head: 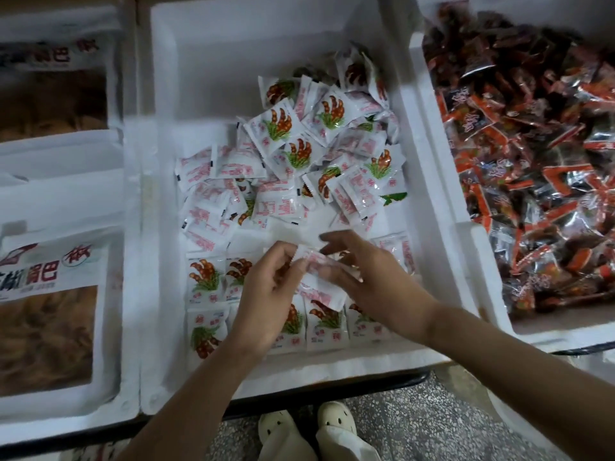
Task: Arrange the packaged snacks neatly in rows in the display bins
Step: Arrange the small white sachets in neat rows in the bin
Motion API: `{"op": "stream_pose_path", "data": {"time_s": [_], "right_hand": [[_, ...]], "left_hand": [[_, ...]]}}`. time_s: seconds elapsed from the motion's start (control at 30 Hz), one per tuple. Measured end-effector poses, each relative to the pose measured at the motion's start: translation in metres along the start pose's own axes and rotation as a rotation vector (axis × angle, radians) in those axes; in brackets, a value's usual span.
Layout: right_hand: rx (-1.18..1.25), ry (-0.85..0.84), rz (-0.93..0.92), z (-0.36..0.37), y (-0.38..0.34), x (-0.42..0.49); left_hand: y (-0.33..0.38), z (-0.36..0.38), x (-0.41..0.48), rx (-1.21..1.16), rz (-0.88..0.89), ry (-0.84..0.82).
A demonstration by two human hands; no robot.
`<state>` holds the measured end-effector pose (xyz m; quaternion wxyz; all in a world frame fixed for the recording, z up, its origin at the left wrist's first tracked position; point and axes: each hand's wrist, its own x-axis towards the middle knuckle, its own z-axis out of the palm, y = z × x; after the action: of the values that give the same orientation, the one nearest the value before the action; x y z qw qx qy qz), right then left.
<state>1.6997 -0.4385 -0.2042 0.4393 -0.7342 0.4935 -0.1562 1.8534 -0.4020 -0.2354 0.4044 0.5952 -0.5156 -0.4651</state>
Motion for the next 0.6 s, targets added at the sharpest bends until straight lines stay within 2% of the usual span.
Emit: {"op": "stream_pose_path", "data": {"time_s": [0.1,0.23,0.43,0.6], "right_hand": [[0.029,-0.049,-0.030,0.017,-0.005,0.005],[-0.060,-0.193,0.033,0.041,-0.012,0.015],[0.029,-0.101,0.147,0.084,-0.026,0.033],[0.056,-0.151,0.168,0.124,-0.040,0.042]], "left_hand": [[-0.002,-0.014,-0.013,0.049,0.013,-0.006],[-0.009,-0.038,-0.030,0.309,0.087,0.119],[-0.028,-0.089,-0.059,0.887,0.146,0.214],[-0.047,-0.129,-0.086,1.074,0.179,0.203]]}}
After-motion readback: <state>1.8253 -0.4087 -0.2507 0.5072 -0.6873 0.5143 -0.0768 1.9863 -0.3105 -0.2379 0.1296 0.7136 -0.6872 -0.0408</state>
